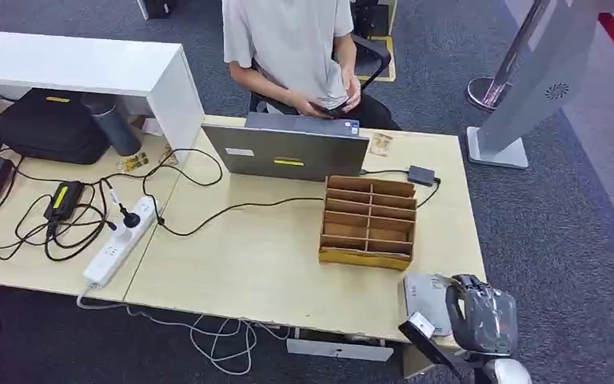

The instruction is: Pass the card to the sensor for recognition and then transmit it.

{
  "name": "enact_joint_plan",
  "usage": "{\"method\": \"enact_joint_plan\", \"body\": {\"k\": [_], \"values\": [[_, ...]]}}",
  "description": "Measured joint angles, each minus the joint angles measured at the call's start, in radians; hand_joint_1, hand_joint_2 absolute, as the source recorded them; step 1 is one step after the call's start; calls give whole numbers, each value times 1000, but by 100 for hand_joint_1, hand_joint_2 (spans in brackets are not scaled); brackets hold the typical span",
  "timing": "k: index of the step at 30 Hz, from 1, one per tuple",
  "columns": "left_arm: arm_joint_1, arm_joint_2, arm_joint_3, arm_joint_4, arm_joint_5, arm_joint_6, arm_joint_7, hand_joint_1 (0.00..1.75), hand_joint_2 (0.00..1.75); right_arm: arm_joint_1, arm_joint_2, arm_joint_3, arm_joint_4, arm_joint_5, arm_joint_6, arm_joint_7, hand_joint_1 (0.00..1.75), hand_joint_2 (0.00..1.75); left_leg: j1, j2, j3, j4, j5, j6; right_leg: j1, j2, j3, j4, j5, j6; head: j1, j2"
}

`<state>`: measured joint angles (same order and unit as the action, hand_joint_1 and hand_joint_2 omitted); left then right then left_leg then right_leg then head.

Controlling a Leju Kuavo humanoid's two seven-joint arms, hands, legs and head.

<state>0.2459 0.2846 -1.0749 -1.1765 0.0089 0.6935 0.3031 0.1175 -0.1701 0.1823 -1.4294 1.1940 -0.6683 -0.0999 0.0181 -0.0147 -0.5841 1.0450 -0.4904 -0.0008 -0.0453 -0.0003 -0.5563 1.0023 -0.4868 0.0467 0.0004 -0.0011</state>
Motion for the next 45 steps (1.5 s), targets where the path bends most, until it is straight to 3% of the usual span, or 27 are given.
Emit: {"method": "enact_joint_plan", "body": {"k": [1,2,4,6,9,11,16,20,25,31,37,38,45], "values": [[13,0,18,-3,-116,-3,2,0,175,-14,0,0,-12,0,6,1,175,175,0,0,0,0,0,0,0,0,0,0,0,0,-1,0],[21,0,40,-9,-165,-21,-2,0,175,-32,0,2,-21,-2,6,-2,175,175,0,-1,-2,0,0,0,0,-1,0,0,0,0,-1,0],[29,7,53,-13,-127,-65,-11,0,175,-98,-2,19,-27,-23,0,-30,175,175,0,0,-2,0,1,-1,0,0,-1,0,2,-1,0,0],[21,19,53,-18,85,-111,-48,0,175,-184,-3,42,-24,-46,9,-39,175,175,0,1,-3,0,3,-1,0,0,-1,1,3,-1,-1,0],[-2,42,53,-13,562,-198,-141,0,175,-362,-2,98,2,-72,32,-38,175,175,0,1,-3,0,7,-2,0,0,-5,2,6,-1,-1,0],[-8,49,53,-8,646,-215,-158,0,175,-445,-2,125,12,-77,45,-34,175,175,1,-1,-3,0,9,-2,1,-2,-4,2,6,-2,0,0],[-53,58,8,32,737,-248,-215,0,175,-641,23,202,57,-81,130,38,175,175,1,-2,-5,0,10,-3,1,-3,-6,3,8,-3,0,0],[-126,48,-81,116,827,-298,-268,0,175,-809,74,271,139,-20,189,130,175,175,0,-2,-6,0,12,-3,0,-3,-6,5,8,-3,0,0],[-217,2,-180,283,842,-393,-295,0,175,-999,157,337,356,89,179,234,175,175,0,-7,-5,0,13,-5,1,-4,-7,5,9,-4,0,0],[-271,-38,-220,395,821,-465,-294,0,175,-1098,201,348,579,117,158,277,175,175,0,-11,-6,0,13,-4,-1,-9,-7,5,8,-4,0,0],[-293,-62,-221,458,797,-508,-294,0,175,-1117,213,347,727,133,128,286,175,175,-3,-11,-6,0,13,-4,-3,-9,-7,4,9,-4,-1,0],[-294,-64,-221,465,796,-510,-294,0,175,-1116,213,346,745,133,127,286,0,175,-4,-11,-6,0,13,-4,-3,-9,-7,4,9,-4,0,0],[-294,-69,-221,493,818,-549,-306,0,175,-1114,213,340,811,140,92,261,0,175,-4,-10,-6,-1,13,-4,-3,-8,-8,5,8,-3,0,0]]}}
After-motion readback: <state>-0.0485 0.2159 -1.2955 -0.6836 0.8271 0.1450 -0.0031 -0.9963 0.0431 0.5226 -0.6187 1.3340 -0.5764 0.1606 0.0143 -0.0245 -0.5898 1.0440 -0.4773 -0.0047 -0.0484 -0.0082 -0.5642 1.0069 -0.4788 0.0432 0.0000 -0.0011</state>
